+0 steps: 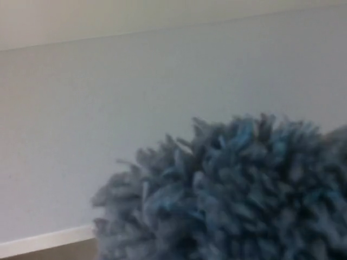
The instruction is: Pick up a grey duster using the right hand and walk towards the window and then clean the window using the duster
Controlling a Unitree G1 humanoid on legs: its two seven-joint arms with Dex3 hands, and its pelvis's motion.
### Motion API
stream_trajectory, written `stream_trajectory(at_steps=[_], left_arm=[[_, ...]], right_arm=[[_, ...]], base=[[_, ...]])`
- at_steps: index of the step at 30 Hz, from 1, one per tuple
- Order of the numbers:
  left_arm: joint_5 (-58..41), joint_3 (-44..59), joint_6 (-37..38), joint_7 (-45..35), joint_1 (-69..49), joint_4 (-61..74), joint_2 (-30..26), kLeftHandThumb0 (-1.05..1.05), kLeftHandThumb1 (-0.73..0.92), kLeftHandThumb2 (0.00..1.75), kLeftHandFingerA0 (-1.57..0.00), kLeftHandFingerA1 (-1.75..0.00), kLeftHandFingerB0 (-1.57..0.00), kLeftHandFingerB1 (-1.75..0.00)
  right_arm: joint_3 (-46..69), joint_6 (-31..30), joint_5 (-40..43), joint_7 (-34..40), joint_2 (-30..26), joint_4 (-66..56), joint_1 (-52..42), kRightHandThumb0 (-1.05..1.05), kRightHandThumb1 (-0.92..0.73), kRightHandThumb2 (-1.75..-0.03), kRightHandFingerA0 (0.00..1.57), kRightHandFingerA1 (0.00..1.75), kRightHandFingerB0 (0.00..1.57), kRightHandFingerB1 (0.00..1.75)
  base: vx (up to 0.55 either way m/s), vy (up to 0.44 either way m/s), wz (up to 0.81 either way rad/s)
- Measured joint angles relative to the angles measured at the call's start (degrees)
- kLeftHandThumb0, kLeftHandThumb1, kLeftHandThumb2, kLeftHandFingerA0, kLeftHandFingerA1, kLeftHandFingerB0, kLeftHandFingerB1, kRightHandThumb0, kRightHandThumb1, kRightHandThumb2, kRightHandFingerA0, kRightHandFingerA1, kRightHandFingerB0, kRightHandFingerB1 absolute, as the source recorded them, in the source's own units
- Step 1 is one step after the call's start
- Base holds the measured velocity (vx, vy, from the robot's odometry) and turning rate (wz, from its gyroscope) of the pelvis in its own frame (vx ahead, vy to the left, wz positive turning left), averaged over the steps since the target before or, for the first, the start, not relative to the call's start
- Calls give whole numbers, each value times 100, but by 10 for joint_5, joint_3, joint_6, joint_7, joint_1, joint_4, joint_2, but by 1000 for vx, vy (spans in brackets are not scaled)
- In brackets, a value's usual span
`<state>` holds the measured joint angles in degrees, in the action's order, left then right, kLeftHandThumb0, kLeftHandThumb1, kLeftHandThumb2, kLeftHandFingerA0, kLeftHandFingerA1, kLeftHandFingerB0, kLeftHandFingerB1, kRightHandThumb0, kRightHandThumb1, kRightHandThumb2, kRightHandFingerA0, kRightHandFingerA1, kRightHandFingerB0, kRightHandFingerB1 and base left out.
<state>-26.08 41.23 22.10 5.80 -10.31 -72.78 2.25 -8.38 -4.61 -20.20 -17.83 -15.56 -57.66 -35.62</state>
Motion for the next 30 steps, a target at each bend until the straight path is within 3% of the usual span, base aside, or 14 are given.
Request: stream_trajectory(at_steps=[1, 2, 5, 6, 7, 9, 10, 11, 12, 13, 14, 22, 23, 30], left_arm=[[0, 0, -1, -1, 2, -1, 0, -16, 65, 87, -94, -121, -81, -90], [0, 2, -1, -1, 1, -1, -4, -18, 65, 84, -100, -121, -85, -92], [-2, 7, -1, -1, -1, 0, -15, -19, 65, 82, -101, -120, -84, -93], [-2, 8, -1, 0, 0, 0, -17, -17, 65, 82, -100, -121, -84, -94], [-2, 8, -1, 0, 1, -1, -18, -17, 65, 82, -100, -121, -84, -94], [-1, 6, -1, 2, 6, -1, -18, -16, 65, 82, -99, -121, -85, -95], [0, 5, -1, 2, 9, -1, -18, -17, 67, 80, -99, -120, -85, -94], [0, 4, -1, 3, 11, -1, -18, -17, 67, 80, -99, -120, -85, -94], [0, 4, -1, 3, 11, -1, -18, -17, 67, 84, -100, -122, -84, -93], [0, 4, -1, 3, 12, -1, -17, -21, 71, 77, -95, -123, -82, -92], [0, 4, -1, 3, 11, -1, -17, -20, 71, 76, -92, -123, -81, -93], [1, 2, -1, 6, 10, -1, -12, -18, 67, 82, -95, -125, -82, -97], [1, 1, -1, 6, 11, -1, -11, -21, 70, 75, -98, -123, -84, -95], [1, 0, -1, 7, 10, -1, -11, -20, 68, 75, -93, -126, -82, -94]], right_arm=[[19, 5, 7, -8, 0, -7, -7, -30, -58, -143, 120, 175, 92, 160], [39, 13, 15, -15, -2, -12, -14, -29, -54, -138, 104, 175, 73, 175], [98, 31, 35, -30, -12, -14, -21, -32, -56, -138, 105, 175, 71, 175], [115, 37, 42, -34, -17, -14, -19, -24, -52, -141, 121, 175, 90, 156], [137, 41, 48, -41, -26, -15, -7, -24, -52, -141, 121, 175, 90, 156], [162, 41, 40, -50, -39, -15, 34, -22, -49, -143, 109, 175, 76, 175], [170, 37, 27, -57, -48, -15, 66, -21, -48, -140, 110, 175, 81, 128], [175, 33, 16, -62, -53, -15, 87, -21, -48, -140, 110, 175, 81, 128], [177, 30, 9, -65, -57, -15, 99, -14, -51, -128, 110, 175, 76, 73], [179, 24, -5, -71, -68, -14, 122, -26, -53, -119, 127, 139, 77, 75], [179, 20, -13, -73, -74, -13, 134, -22, -49, -115, 105, 175, 78, 65], [177, -5, -97, -92, -135, 33, 260, -32, -60, -104, 108, 173, 83, 70], [176, -8, -107, -94, -140, 38, 274, -33, -55, -101, 101, 175, 88, 103], [147, -26, -179, -119, -191, 103, 420, -29, -46, -97, 104, 175, 86, 108]], base=[[25, 177, -24], [21, 162, -3], [-17, 105, -2], [111, 29, 3], [128, 11, -2], [49, -16, 7], [37, -70, 9], [-1, -88, 19], [-55, -97, 12], [-12, -102, 8], [-6, -101, 8], [2, -11, 0], [0, 0, 0], [0, 0, 0]])
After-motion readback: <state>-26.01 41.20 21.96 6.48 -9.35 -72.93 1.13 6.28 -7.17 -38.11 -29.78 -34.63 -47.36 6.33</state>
